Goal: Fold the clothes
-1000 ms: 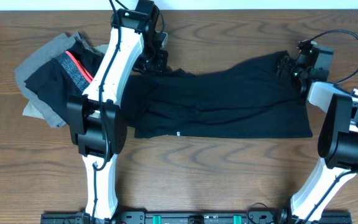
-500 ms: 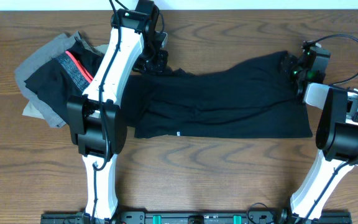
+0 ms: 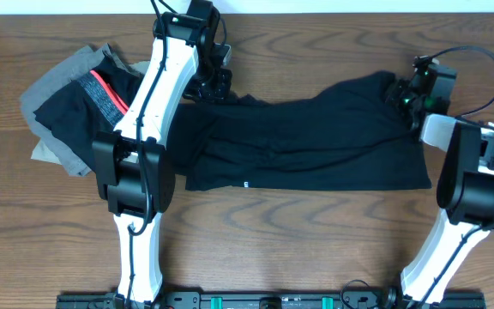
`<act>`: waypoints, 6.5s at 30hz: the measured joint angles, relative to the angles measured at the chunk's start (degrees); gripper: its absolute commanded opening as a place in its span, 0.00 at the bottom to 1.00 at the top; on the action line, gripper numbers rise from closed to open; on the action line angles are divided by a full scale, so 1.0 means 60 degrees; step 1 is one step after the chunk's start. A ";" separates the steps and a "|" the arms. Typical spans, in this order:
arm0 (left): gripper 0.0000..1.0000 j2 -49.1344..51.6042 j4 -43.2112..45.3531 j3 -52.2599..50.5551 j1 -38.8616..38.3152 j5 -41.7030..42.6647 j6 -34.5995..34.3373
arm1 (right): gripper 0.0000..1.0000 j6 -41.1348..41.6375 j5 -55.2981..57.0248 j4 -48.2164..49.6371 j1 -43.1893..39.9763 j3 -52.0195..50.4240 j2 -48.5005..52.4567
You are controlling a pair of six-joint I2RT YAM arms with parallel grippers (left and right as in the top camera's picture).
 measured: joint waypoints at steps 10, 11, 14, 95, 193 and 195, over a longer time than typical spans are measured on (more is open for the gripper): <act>0.06 0.0000 -0.0678 0.0000 0.0000 0.0000 -0.0004 | 0.01 -0.1220 0.0244 -0.2914 -0.0554 0.0036 -0.2641; 0.06 0.0000 -0.0831 0.0000 0.0000 0.0004 -0.0004 | 0.01 -0.1271 0.0266 -0.3209 -0.0637 0.0036 -0.2754; 0.06 0.0000 -0.1282 0.0000 0.0000 0.0004 0.0000 | 0.01 -0.1461 0.0313 -0.4084 -0.0965 0.0036 -0.3024; 0.75 0.0000 -0.2004 -0.0368 0.0630 -0.0474 -0.0576 | 0.01 -0.3468 -0.2790 -0.8714 -0.2794 0.0087 -0.1315; 0.85 -0.2470 -0.1362 -0.0291 0.2288 -0.0146 -0.0528 | 0.01 -0.5231 -0.3162 -1.0601 0.5071 -0.0022 -0.3541; 0.85 -0.2470 -0.1362 -0.0291 0.2288 -0.0142 -0.0528 | 0.01 -0.4601 -0.2801 -1.0233 0.4685 -0.0018 -0.4018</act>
